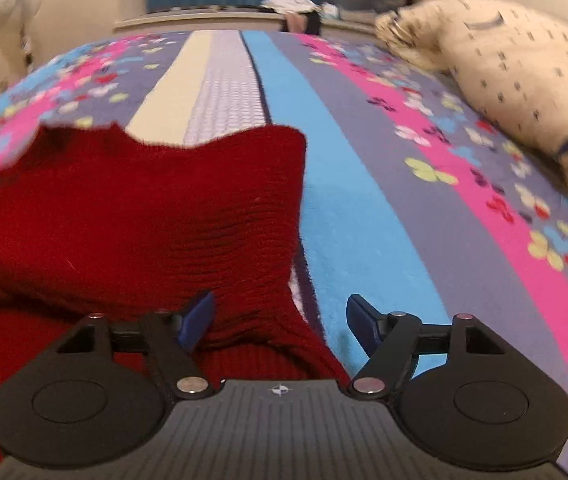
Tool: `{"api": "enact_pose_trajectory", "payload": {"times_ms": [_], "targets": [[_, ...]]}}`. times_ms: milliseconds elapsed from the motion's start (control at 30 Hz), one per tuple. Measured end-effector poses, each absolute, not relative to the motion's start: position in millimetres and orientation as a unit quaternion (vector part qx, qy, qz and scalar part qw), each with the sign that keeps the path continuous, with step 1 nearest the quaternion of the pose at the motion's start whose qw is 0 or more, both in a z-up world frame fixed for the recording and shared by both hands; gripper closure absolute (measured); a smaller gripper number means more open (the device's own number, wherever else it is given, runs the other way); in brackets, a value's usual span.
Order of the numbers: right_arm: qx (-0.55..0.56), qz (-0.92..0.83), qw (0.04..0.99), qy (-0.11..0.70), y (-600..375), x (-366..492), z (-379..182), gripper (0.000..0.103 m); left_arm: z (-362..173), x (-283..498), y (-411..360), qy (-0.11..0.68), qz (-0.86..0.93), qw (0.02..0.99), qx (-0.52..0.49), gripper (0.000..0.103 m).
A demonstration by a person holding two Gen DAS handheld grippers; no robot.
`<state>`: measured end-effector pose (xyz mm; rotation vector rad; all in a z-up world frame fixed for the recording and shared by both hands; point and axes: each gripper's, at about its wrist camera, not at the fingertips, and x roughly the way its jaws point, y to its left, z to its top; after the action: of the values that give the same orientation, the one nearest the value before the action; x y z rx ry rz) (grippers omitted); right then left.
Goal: Fold small clothes
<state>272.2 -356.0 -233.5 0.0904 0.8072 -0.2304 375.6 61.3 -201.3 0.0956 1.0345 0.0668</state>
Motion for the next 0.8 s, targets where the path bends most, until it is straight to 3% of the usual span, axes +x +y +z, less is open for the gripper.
{"api": "enact_pose_trajectory", "payload": {"times_ms": [100, 267, 467, 633, 800], "targets": [[0.099, -0.079, 0.917, 0.377, -362, 242, -204, 0.017, -184, 334, 73, 0.494, 0.014, 0.869, 0.019, 0.0], [0.137, -0.026, 0.913, 0.383, -354, 144, -163, 0.017, -150, 225, 95, 0.48, 0.044, 0.875, 0.033, 0.0], [0.09, 0.008, 0.918, 0.387, -290, 21, -113, 0.012, -109, 109, 102, 0.506, 0.081, 0.858, 0.022, 0.0], [0.117, 0.015, 0.915, 0.386, -260, -35, -95, 0.012, -82, 37, 99, 0.495, 0.062, 0.867, 0.008, 0.0], [0.074, 0.032, 0.929, 0.36, -236, -73, -74, 0.012, -66, -10, 90, 0.478, 0.041, 0.877, 0.007, 0.0]]}}
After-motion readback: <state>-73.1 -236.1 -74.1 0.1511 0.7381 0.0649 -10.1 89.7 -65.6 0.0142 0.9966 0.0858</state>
